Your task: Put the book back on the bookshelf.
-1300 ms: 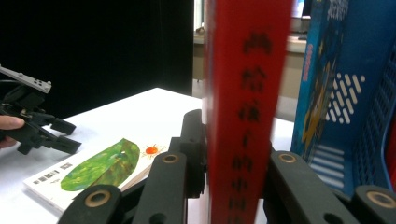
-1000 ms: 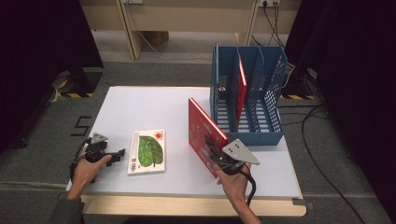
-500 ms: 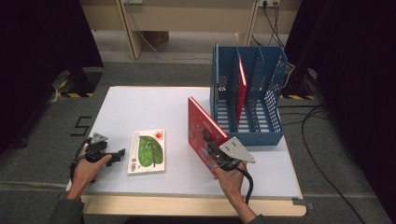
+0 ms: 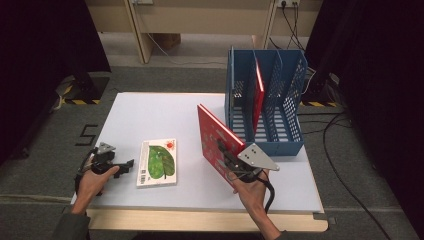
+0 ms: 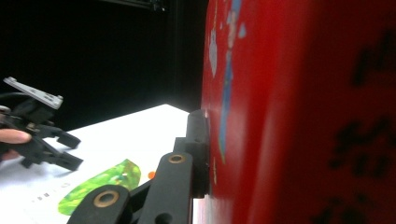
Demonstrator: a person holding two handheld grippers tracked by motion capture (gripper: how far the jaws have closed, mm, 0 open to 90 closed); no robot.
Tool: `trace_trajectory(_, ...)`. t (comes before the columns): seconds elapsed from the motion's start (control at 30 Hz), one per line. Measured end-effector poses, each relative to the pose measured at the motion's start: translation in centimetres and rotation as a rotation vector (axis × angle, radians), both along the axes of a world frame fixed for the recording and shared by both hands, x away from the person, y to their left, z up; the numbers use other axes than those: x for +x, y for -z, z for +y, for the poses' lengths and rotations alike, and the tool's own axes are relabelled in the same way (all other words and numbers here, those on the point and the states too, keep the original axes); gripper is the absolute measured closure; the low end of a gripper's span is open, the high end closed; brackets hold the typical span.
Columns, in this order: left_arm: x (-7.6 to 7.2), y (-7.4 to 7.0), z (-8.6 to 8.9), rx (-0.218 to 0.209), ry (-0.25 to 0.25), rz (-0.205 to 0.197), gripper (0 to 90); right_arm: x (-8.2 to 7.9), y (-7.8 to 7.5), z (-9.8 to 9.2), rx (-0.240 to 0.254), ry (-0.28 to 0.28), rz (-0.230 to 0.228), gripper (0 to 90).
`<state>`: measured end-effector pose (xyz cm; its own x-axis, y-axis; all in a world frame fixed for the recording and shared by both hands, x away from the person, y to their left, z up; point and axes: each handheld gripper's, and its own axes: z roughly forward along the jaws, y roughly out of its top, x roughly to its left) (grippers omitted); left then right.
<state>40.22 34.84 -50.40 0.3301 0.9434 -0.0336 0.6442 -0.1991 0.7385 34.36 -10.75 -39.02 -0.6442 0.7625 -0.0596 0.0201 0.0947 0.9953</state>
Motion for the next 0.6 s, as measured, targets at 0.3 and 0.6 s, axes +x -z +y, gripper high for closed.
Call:
trace_trajectory(0.3,0.0,0.0,0.0,0.002,0.002,0.001,12.4,-3.0,-2.7,-5.2,0.035,0.016,-0.001,79.5)
trace_trajectory(0.6,0.0,0.0,0.0,0.001,0.002,0.0,12.3,-4.6,-4.9,-10.6,0.052,0.166,-0.035,79.5)
